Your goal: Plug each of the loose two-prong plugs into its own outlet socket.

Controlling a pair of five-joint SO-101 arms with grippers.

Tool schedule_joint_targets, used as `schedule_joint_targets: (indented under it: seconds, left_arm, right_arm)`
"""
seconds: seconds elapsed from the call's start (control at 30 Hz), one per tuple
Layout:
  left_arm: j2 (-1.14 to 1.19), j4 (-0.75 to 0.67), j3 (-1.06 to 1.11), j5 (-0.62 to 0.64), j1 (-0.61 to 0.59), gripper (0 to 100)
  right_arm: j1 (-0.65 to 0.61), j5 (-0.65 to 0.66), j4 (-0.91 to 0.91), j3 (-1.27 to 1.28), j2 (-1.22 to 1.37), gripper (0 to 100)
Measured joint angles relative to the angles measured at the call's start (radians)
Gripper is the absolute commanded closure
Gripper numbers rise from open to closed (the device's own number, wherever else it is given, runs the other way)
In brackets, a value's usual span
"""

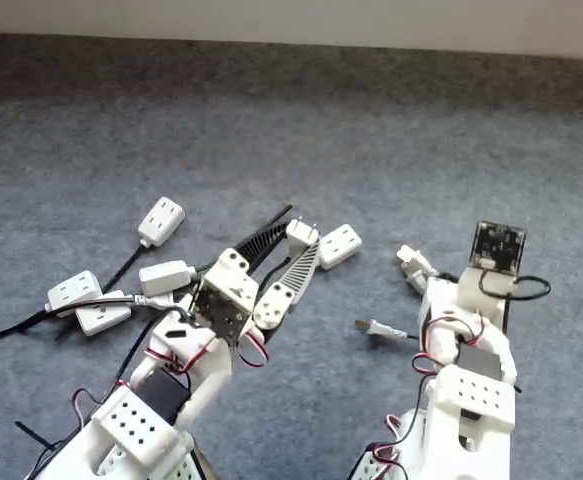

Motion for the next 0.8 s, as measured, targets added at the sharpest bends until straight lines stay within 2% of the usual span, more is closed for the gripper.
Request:
schedule_joint_targets:
  seconds: [0.47, 0.7, 0.8]
  left_arm:
    - [-0.025, -0.035, 0.058, 0.000, 0.006, 99]
    - [-0.025, -0.035, 0.058, 0.000, 0.006, 99]
    - [-0.025, -0.035, 0.058, 0.000, 0.006, 99]
  right_arm:
    - [-0.264, 0.000, 0.427, -0.571, 0.000, 99.1]
    - [-0.482, 0.201, 0.672, -0.793, 0.000, 99.1]
    - [-0.571, 0.244, 0.744, -0.867, 0.000, 99.1]
